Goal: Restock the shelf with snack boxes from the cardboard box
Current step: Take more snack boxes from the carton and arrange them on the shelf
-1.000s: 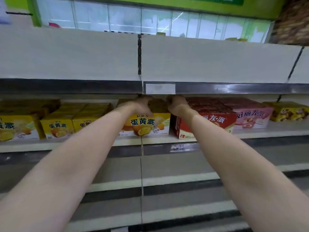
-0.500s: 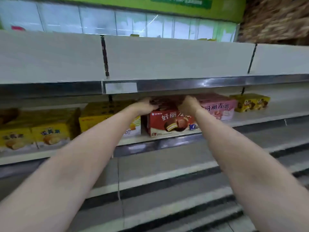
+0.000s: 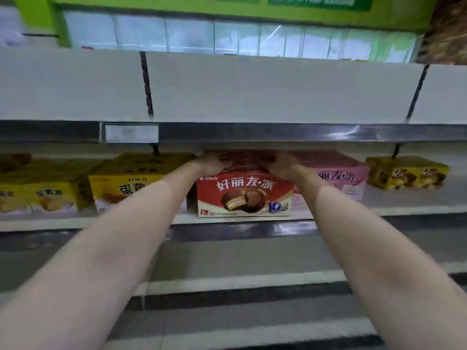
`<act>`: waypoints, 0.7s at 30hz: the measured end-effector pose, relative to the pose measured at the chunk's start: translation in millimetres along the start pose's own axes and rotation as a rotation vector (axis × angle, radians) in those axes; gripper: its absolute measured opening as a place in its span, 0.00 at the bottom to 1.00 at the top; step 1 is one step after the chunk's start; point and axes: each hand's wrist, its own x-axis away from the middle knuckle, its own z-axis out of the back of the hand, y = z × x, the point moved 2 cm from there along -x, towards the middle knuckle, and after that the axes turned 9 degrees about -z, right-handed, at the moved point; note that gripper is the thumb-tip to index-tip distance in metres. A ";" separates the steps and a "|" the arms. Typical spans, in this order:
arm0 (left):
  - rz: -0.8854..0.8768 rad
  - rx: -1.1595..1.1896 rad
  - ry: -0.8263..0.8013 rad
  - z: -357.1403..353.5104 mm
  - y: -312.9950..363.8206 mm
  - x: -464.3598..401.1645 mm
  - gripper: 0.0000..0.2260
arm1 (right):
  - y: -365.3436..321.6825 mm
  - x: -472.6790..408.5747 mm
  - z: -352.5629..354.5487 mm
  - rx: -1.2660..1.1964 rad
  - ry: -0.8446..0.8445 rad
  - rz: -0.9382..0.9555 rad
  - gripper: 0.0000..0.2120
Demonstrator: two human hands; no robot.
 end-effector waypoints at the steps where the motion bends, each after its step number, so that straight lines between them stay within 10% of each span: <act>1: 0.018 -0.006 -0.012 0.9 -0.4 -0.5 0.25 | -0.2 -1.8 0.9 -0.001 -0.001 0.015 0.29; 21: 0.054 -0.112 -0.068 -1.8 4.1 -5.7 0.24 | 1.3 -25.9 6.0 -0.027 -0.080 -0.036 0.33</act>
